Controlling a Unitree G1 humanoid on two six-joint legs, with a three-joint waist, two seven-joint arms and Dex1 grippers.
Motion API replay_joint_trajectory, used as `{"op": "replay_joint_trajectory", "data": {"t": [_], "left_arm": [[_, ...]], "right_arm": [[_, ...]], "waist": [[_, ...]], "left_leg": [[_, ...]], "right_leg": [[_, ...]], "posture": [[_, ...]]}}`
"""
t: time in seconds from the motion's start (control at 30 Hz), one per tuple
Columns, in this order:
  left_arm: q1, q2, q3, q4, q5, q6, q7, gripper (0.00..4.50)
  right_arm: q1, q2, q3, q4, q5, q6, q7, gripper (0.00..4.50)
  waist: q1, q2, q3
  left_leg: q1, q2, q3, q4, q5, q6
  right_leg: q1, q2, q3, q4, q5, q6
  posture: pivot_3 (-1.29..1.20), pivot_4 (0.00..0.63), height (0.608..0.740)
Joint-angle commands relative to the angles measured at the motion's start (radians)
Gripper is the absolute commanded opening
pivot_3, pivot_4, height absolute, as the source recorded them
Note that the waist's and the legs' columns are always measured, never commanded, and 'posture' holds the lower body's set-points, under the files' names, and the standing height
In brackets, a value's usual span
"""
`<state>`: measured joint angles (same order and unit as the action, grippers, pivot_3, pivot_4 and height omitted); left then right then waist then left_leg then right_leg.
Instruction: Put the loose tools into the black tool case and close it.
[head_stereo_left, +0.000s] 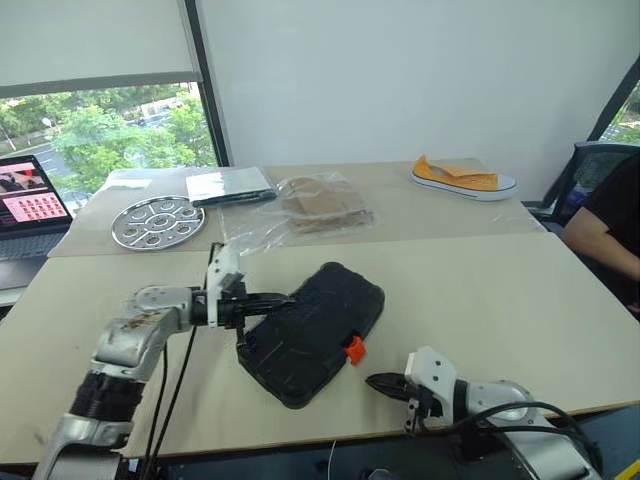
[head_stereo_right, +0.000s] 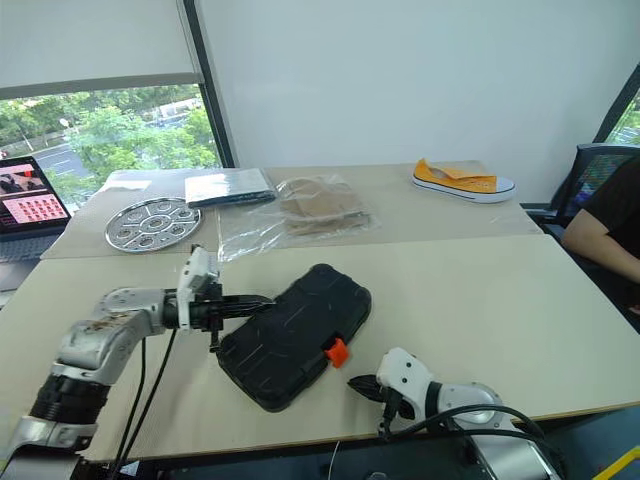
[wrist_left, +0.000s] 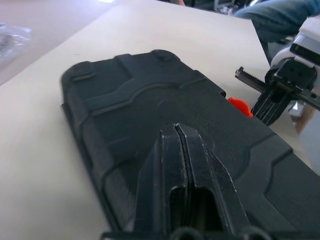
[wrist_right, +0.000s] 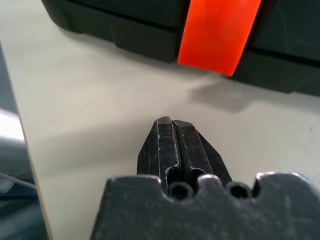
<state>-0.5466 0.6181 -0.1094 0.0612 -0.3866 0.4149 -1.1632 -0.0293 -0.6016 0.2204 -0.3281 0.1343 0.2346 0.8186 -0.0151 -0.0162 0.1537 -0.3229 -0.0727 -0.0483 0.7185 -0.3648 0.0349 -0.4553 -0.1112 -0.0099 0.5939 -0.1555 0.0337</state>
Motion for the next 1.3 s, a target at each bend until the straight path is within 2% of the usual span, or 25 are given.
{"op": "replay_joint_trajectory", "data": {"t": [0.03,0.37,0.83,1.1,1.3], "left_arm": [[-0.018,-0.021,-0.051,0.061,0.082,-0.064,0.021,0.04],[0.021,-0.014,-0.098,0.09,0.152,-0.099,0.021,0.04],[0.039,-0.037,-0.111,0.165,0.177,-0.153,0.034,0.04],[0.044,-0.037,-0.109,0.18,0.179,-0.165,0.031,0.04],[0.043,-0.038,-0.112,0.178,0.182,-0.163,0.033,0.04]], "right_arm": [[-0.03,0.018,0.0,0.024,-0.026,-0.016,-0.027,0.0],[-0.094,0.006,-0.02,0.041,-0.042,-0.031,-0.013,0.0],[-0.215,0.047,0.001,0.103,-0.037,-0.024,0.014,0.0],[-0.237,0.088,0.022,0.083,-0.035,0.029,0.011,0.0],[-0.2,0.023,-0.004,0.047,-0.045,0.068,0.035,0.0]], "waist": [[0.001,0.0,0.0],[0.003,0.001,-0.001],[0.002,0.008,-0.005],[-0.005,0.008,-0.005],[-0.003,0.009,-0.006]], "left_leg": [[0.0,0.0,0.0,0.0,0.0,0.0],[0.002,0.001,0.0,0.003,0.0,0.0],[0.005,0.001,0.0,0.003,0.0,0.0],[0.019,0.002,0.0,-0.002,-0.001,0.003],[0.019,0.003,0.0,-0.003,0.0,0.0]], "right_leg": [[0.0,0.0,0.0,0.0,0.0,0.0],[0.002,0.001,0.001,0.001,0.0,0.0],[0.005,0.001,0.001,0.001,0.0,0.0],[0.019,0.003,0.002,0.0,0.0,-0.001],[0.019,0.003,0.002,0.001,0.0,-0.001]], "posture": [[0.0,0.15,0.74],[0.0,0.15,0.74],[0.0,0.15,0.74],[0.0,0.15,0.74],[0.0,0.15,0.74]]}}
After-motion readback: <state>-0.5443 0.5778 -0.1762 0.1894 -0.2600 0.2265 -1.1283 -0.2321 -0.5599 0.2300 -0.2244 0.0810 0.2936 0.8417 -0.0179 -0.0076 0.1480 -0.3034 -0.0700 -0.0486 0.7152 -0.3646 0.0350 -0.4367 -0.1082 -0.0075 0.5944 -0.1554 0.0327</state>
